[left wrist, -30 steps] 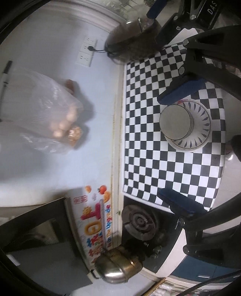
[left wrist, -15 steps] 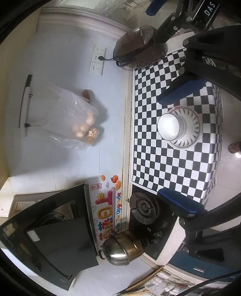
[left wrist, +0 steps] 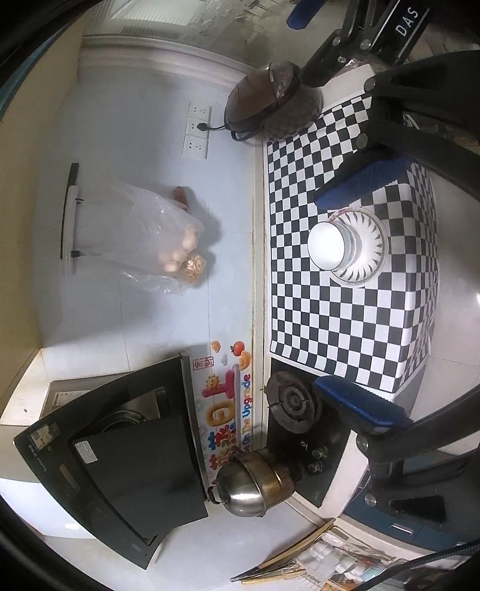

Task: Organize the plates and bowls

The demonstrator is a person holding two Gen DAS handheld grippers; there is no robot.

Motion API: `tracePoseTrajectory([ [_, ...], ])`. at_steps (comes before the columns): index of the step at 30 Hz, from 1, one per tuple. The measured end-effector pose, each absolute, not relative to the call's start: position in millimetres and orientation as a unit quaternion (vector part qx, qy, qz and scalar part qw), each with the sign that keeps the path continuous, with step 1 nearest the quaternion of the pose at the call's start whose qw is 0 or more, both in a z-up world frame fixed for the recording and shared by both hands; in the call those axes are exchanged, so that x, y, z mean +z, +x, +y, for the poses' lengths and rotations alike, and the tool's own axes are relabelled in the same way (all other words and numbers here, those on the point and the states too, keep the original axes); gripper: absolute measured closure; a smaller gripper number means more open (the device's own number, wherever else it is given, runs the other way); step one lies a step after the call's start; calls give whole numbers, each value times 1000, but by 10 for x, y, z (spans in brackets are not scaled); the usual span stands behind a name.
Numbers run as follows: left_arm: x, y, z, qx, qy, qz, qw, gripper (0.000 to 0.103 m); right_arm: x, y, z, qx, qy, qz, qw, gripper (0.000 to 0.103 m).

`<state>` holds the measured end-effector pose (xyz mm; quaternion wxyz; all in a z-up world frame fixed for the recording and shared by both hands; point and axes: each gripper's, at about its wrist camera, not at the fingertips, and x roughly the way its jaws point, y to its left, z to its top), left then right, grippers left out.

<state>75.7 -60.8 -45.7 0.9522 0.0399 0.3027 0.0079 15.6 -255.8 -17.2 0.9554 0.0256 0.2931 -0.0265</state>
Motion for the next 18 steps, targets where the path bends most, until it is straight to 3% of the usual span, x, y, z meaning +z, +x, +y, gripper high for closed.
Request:
tracePoseTrajectory([
  [18,-492,514,-347,4,28,299,954,11,-176,-69,-2319,-37,15,299,954,1],
])
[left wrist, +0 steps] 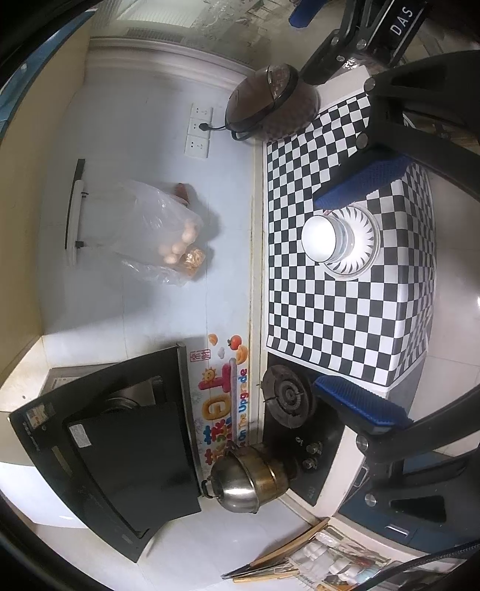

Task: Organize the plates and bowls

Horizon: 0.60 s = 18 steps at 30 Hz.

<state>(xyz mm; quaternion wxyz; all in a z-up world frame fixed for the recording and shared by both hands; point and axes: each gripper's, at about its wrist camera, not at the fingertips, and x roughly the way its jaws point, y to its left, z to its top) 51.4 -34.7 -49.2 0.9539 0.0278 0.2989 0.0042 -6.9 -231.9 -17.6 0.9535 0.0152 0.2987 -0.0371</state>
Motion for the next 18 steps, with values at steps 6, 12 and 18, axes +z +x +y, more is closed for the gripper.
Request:
tracePoseTrajectory([
  [6,-513,509,-298,7,25,302,953,11,-198,-95,-2290,-40,16,303,952,1],
  [12,-524,512,-292,7,25,305,952,11,-237,-100,-2292,-42,20,308,950,1],
  [18,-546,522,-277,3,24,310,950,11,-246,-96,-2302,-42,20,309,950,1],
])
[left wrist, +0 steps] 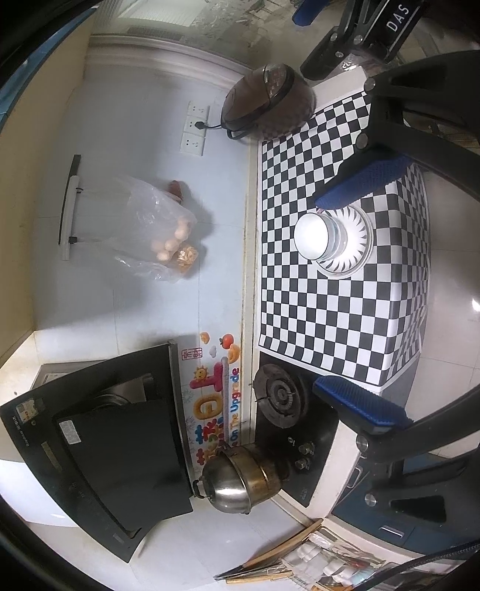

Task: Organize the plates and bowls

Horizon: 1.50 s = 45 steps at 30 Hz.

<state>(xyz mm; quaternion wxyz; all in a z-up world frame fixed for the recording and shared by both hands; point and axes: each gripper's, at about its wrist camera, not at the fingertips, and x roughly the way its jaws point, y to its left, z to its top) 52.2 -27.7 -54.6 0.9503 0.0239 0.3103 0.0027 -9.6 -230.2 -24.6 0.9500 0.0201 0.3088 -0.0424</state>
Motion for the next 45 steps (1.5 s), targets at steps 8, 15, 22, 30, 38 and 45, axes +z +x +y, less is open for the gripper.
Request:
tracePoseTrajectory([
  [8,-531,528,-284,-3,28,307,951,11,-259,-101,-2306,-46,20,309,950,1],
  [15,-527,517,-280,-7,26,308,951,11,-264,-110,-2294,-50,22,307,950,1],
  [22,-517,514,-299,-9,30,308,951,11,-268,-115,-2282,-51,23,307,950,1],
  [30,-505,516,-284,-10,29,306,952,11,-268,-125,-2277,-52,24,308,950,1],
  [38,-478,497,-294,-9,28,303,952,11,-260,-149,-2259,-55,24,306,950,1],
  [45,-482,507,-302,-13,27,309,951,11,-253,-164,-2226,-57,26,309,949,1],
])
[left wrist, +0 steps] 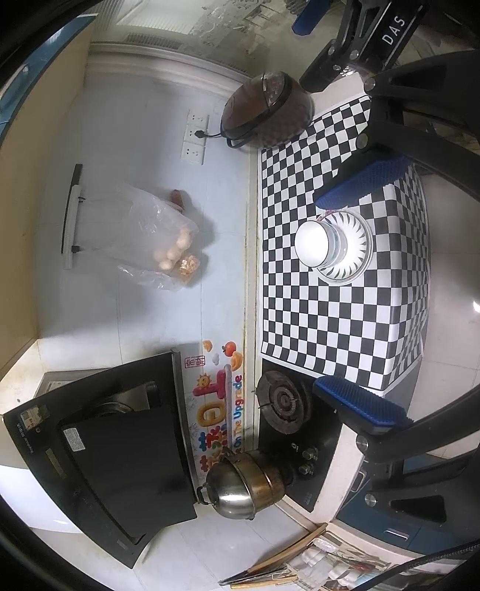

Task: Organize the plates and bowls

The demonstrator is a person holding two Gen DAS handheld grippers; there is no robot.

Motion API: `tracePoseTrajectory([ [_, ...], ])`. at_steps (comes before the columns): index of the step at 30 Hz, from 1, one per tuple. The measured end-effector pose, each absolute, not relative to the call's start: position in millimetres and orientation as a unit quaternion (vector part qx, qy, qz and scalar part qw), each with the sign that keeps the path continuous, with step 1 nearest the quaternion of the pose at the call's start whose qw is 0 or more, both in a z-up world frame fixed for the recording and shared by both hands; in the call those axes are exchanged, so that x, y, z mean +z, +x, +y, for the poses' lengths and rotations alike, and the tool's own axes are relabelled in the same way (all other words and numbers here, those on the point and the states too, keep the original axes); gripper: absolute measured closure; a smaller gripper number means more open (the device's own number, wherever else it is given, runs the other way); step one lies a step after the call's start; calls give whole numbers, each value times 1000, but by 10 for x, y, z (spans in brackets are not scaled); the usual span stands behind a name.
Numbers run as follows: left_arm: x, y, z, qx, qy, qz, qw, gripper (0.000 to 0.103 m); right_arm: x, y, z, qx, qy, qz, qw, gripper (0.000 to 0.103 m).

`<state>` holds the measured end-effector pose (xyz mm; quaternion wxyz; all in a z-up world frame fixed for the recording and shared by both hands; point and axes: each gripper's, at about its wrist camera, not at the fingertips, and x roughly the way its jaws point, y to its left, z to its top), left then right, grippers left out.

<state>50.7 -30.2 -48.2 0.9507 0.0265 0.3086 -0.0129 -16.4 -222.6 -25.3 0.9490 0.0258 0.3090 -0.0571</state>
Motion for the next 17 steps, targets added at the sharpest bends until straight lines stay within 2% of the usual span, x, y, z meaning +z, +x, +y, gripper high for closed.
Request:
tracePoseTrajectory([
  [17,-493,519,-290,-11,34,305,952,11,-265,-147,-2178,-59,27,312,948,1],
])
